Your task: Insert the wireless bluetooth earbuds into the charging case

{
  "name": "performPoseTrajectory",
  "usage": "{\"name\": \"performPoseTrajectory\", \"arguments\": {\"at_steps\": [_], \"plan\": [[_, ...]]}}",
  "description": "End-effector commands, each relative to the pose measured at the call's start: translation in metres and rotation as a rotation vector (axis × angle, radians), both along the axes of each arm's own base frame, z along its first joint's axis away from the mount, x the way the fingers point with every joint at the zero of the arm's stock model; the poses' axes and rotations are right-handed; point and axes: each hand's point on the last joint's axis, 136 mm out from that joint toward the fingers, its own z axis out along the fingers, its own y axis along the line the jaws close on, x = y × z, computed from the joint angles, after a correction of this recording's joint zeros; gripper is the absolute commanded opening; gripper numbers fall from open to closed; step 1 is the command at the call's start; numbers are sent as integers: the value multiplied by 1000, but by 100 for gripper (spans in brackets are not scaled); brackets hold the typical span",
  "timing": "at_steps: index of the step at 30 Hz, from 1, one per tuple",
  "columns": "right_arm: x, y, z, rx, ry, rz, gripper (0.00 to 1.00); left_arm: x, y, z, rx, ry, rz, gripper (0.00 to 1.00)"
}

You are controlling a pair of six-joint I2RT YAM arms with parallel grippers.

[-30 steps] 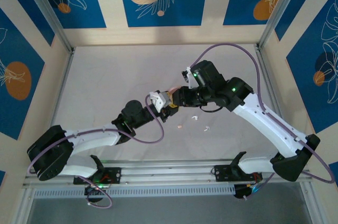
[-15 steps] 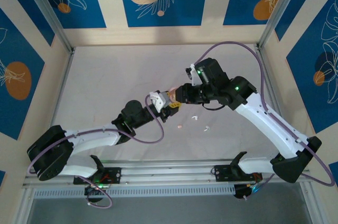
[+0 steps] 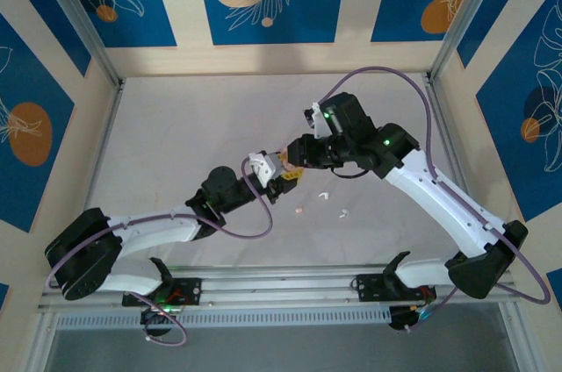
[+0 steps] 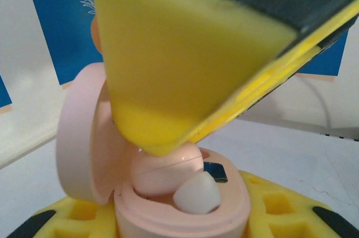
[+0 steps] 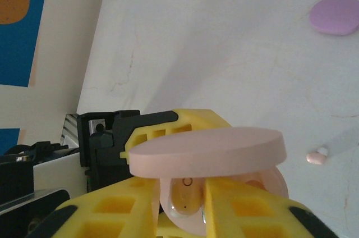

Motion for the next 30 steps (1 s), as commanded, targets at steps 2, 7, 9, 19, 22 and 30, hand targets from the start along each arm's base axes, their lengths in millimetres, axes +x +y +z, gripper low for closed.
{"name": "performPoseTrajectory", "arguments": {"at_steps": [2,7,9,19,22,30], "plan": [[-5,3,2,14,17,33,24,-5,-2,29,-74,-45,-22,30],[-13,1,0,13,23,45,23,-3,-2,29,-74,-46,-11,30],[-16,0,-1,12,27,49,23,-3,-1,29,-74,-46,-7,30],[-22,-4,-5,-12,61,43,23,-2,-1,29,-72,-48,-5,30],[-22,-6,-4,-21,62,32,24,-2,-2,30,-73,-48,-8,30],[-19,0,-3,-12,52,47,26,-8,-8,30,-71,-43,-56,30]]}}
